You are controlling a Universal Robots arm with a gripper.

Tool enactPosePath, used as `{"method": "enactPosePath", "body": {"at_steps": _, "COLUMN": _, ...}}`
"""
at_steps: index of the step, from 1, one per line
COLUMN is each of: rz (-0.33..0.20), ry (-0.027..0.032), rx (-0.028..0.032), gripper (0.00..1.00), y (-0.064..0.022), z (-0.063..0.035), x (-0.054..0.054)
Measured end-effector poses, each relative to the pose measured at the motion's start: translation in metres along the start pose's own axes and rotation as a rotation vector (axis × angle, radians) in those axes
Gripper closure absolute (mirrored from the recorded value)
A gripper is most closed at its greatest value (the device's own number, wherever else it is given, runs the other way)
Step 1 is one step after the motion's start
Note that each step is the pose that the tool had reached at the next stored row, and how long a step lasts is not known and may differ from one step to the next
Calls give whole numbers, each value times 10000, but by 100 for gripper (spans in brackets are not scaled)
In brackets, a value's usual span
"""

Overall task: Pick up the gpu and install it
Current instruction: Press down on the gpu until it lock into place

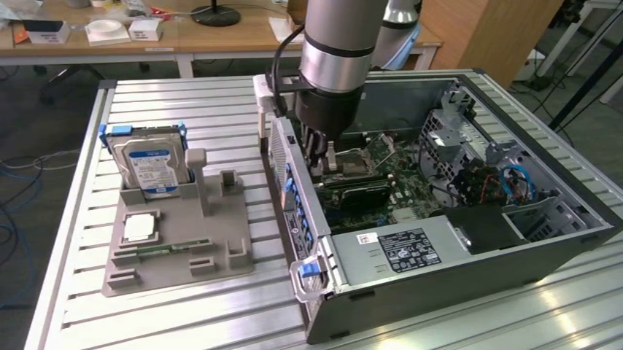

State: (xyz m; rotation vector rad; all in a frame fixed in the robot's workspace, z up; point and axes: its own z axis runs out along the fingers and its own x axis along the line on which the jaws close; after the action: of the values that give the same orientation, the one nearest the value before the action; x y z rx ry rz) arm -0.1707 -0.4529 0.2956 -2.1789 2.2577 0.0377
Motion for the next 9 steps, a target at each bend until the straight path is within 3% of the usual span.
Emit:
{"method": "enactPosePath", "body": {"at_steps": 3, "rz": 1, "ry": 0, "rx": -2, "gripper": 89, "y": 3, "z": -4, "x": 0}}
{"method": "enactPosePath", "body": {"at_steps": 9, "rz": 7, "ry": -2, "rx": -4, "gripper": 89, "y": 5, "z": -100, "x": -2}}
